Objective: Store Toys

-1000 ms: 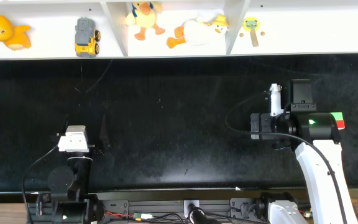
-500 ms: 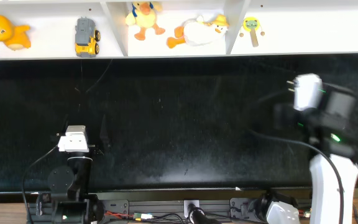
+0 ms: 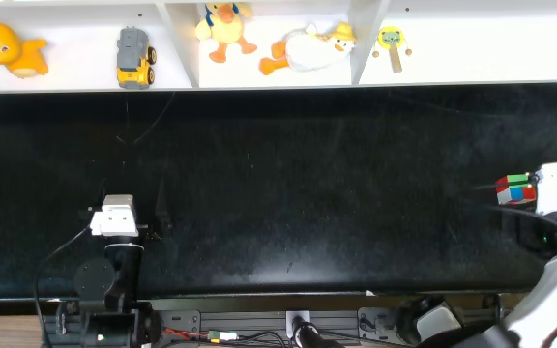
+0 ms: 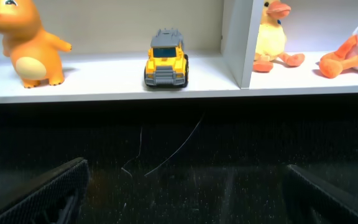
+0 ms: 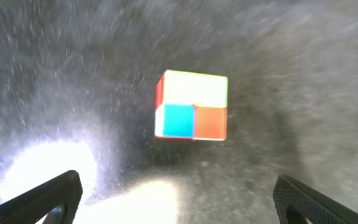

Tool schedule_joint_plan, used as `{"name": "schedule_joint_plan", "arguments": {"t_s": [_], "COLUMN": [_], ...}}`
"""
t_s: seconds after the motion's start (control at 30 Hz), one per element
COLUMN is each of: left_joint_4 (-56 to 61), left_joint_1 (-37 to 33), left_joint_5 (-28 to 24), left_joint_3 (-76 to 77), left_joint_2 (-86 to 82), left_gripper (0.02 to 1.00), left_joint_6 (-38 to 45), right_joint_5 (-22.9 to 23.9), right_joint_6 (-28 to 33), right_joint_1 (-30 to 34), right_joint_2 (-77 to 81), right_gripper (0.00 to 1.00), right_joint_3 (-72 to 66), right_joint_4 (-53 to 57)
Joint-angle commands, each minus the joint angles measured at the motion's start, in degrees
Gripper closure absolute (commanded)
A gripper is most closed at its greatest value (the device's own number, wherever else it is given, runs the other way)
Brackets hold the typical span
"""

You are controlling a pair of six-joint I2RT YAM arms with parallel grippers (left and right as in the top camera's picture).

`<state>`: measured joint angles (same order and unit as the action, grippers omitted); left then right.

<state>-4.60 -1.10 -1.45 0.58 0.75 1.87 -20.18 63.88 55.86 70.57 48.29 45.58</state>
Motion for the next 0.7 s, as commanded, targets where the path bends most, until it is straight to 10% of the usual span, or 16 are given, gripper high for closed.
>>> {"name": "schedule_joint_plan", "arguments": {"t_s": [0.03, 0.7], "left_joint_4": [-0.22, -0.22], "left_joint_1": [0.22, 0.22], "left_joint_5": [0.24, 0.24], "left_joint_3": [-0.11, -0.11], "left_joint_2": [-0.59, -0.59], "left_gripper": [0.02, 0.02], "left_joint_6": [-0.42, -0.42], "right_joint_5": [-2.8, -13.07], "right_joint_6": [5.31, -14.01], "right_joint_1": [0.59, 0.33], "right_joint_2": [7.82, 20.17], "right_gripper": [0.007, 0.077], "right_joint_3": [-0.46, -0.46], "right_joint_4": [-3.32, -14.1]}}
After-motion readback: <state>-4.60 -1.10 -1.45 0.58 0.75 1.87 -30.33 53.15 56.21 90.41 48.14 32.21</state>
